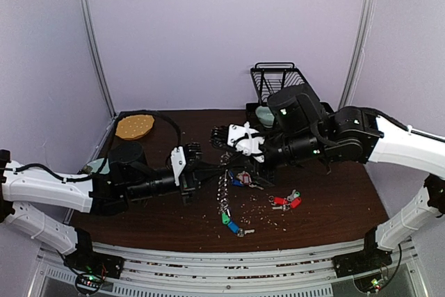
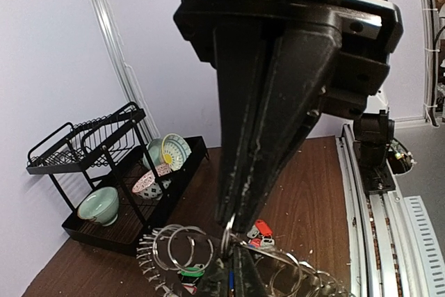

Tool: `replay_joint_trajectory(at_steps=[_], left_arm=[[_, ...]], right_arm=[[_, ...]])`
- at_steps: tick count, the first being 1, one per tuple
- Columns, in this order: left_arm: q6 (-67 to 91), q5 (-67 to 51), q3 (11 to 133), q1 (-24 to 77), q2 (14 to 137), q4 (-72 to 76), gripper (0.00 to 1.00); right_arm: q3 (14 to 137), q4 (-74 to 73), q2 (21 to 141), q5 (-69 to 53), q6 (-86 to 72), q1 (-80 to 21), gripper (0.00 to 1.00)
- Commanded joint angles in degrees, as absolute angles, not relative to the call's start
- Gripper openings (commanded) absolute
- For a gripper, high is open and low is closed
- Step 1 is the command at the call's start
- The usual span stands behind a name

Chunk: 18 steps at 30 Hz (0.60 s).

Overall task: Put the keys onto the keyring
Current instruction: Pass from the left arm to the right

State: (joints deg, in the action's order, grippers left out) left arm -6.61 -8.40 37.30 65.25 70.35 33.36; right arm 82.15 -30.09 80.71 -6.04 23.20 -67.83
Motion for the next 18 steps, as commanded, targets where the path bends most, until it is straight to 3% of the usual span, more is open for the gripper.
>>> replay_joint_trajectory(at_steps=[1, 5, 9, 11, 16, 18], left_arm=[[-7.3, -10.4, 38.9, 65.5, 70.9, 37.4, 0.03], [-7.1, -11.4, 38.8, 65.5, 71.1, 38.0, 0.15], [-7.0, -12.5, 38.6, 65.5, 71.1, 39.0, 0.1], [-7.1, -12.8, 38.6, 65.5, 71.4, 39.1, 0.0], [-6.8, -14.1, 37.5, 65.5, 71.1, 40.6, 0.0], [-6.4, -14.1, 35.9, 65.5, 70.1, 42.7, 0.0]], right_arm=[[82.5, -27.4, 80.2, -7.1, 24.4, -68.2, 0.0], [82.4, -27.9, 80.8, -7.0, 24.7, -68.2, 0.0], [82.6, -27.8, 81.0, -6.9, 25.2, -68.1, 0.0], [82.8, -27.9, 81.1, -7.3, 25.4, -68.2, 0.0], [82.3, -27.1, 80.9, -7.3, 24.7, -68.1, 0.0], [80.3, -25.2, 79.2, -7.4, 24.1, -67.7, 0.09]])
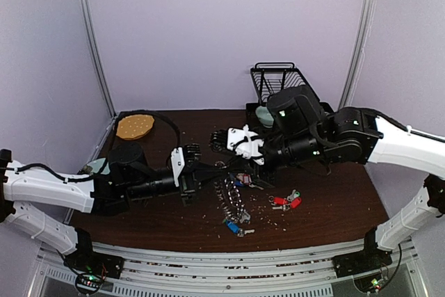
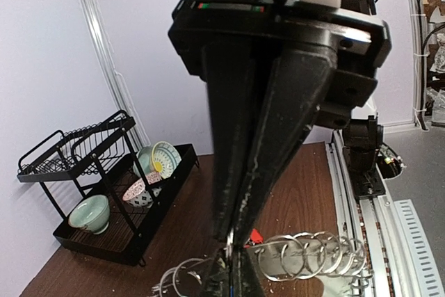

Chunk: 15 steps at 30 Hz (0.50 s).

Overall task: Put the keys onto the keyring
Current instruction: Pass from the left arm to the right

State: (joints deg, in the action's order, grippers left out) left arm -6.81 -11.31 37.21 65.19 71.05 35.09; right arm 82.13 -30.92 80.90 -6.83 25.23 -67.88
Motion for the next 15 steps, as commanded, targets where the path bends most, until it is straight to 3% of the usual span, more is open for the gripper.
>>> replay_joint_trajectory(at_steps=[1, 10, 15], left_arm=[[-6.5, -14.0, 35.3, 65.5, 69.7, 43.5, 0.0], [-8.2, -18.1, 33.1, 65.5, 69.7, 49.5, 0.0], [-7.5, -19.0, 33.2, 65.5, 70.6, 51.1, 0.0]], right_arm=[[78.1, -23.9, 78.0, -8.9, 24.0, -67.0, 0.13], [67.1, -17.2, 72.9, -22.2, 21.9, -62.1, 0.28], [61.9, -8.6, 73.0, -27.0, 19.2, -62.2, 0.29]])
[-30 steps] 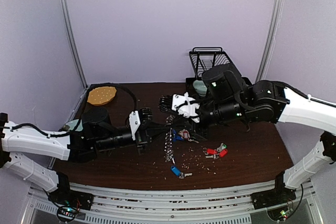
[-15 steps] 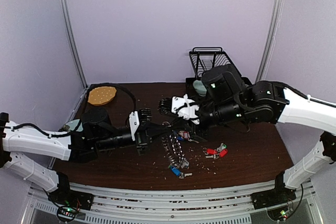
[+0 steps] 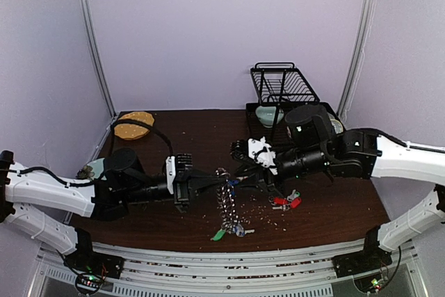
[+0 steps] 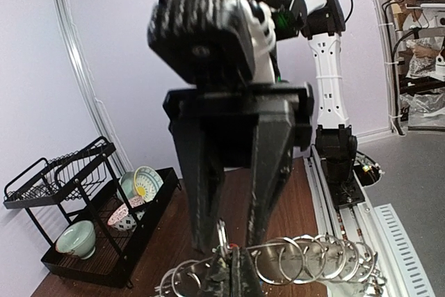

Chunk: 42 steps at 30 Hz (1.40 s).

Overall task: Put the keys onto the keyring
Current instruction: Pass from the left arm to the right

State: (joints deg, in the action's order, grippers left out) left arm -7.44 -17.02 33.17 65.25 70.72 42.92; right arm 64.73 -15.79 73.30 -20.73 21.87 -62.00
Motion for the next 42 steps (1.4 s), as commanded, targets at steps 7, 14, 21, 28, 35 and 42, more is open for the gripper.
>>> replay_joint_trajectory(at_steps=[7, 14, 21, 28, 35, 42], left_arm=[[-7.2, -16.5, 32.7, 65.5, 70.6, 52.2, 0.0], [-7.0, -16.3, 30.8, 65.5, 69.3, 54.8, 0.0], [-6.1, -17.5, 31.6, 65.5, 70.4, 56.4, 0.0], [-5.6, -18.3, 32.2, 65.5, 71.0, 56.7, 0.0], [-5.4, -19.0, 32.3, 65.5, 71.0, 57.7, 0.0], [-4.5, -17.4, 31.4, 65.5, 71.4, 61.1, 0.0]], right_arm=[[59.2, -1.4, 74.4, -33.1, 14.8, -62.2, 0.29], [54.9, -4.8, 69.0, -28.1, 17.9, -62.2, 0.44], [50.6, 10.0, 67.6, -26.3, 14.1, -63.4, 0.37], [50.2, 13.4, 69.9, -25.8, 12.8, -64.3, 0.38], [49.9, 16.0, 71.2, -24.5, 12.2, -64.5, 0.24], [49.1, 15.5, 72.0, -21.6, 12.0, -64.5, 0.02]])
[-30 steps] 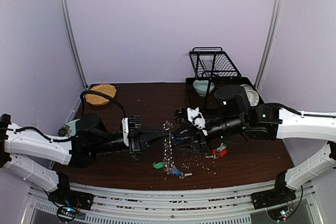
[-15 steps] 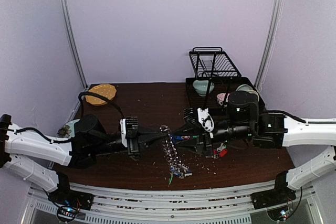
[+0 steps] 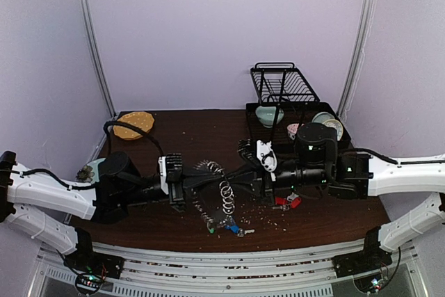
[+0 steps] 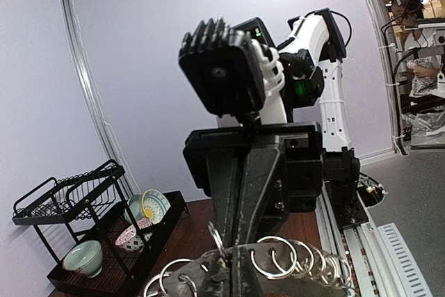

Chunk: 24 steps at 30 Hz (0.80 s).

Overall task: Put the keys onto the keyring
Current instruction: Pass from the left arm to the right

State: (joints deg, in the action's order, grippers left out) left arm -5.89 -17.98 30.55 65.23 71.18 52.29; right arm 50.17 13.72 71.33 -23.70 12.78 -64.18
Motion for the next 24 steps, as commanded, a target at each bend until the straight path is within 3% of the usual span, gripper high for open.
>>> replay_joint_trajectory(at_steps=[1, 6, 12, 14, 17, 24], left_arm=[[-3.6, -16.5, 31.0, 65.5, 71.6, 62.5, 0.0], [1.2, -12.3, 27.5, 66.4, 75.1, 78.3, 0.0], [-0.6, -5.0, 27.6, 66.3, 75.5, 76.7, 0.0], [-0.2, -2.5, 27.2, 65.8, 73.5, 73.0, 0.0], [2.3, 4.3, 28.0, 65.0, 67.6, 58.0, 0.0], [13.7, 19.9, 35.8, 62.1, 61.0, 7.2, 0.0]], right_arm=[[48.9, 15.8, 72.0, -21.8, 12.1, -64.4, 0.0], [48.8, 19.6, 74.0, -27.5, 11.1, -64.5, 0.0], [49.0, 20.2, 76.0, -30.4, 11.2, -65.3, 0.0], [49.1, 19.2, 75.6, -28.7, 11.1, -65.3, 0.17], [47.7, 17.9, 73.4, -19.9, 6.7, -63.4, 0.32], [45.0, 8.3, 67.4, -4.4, -0.4, -57.8, 0.36]])
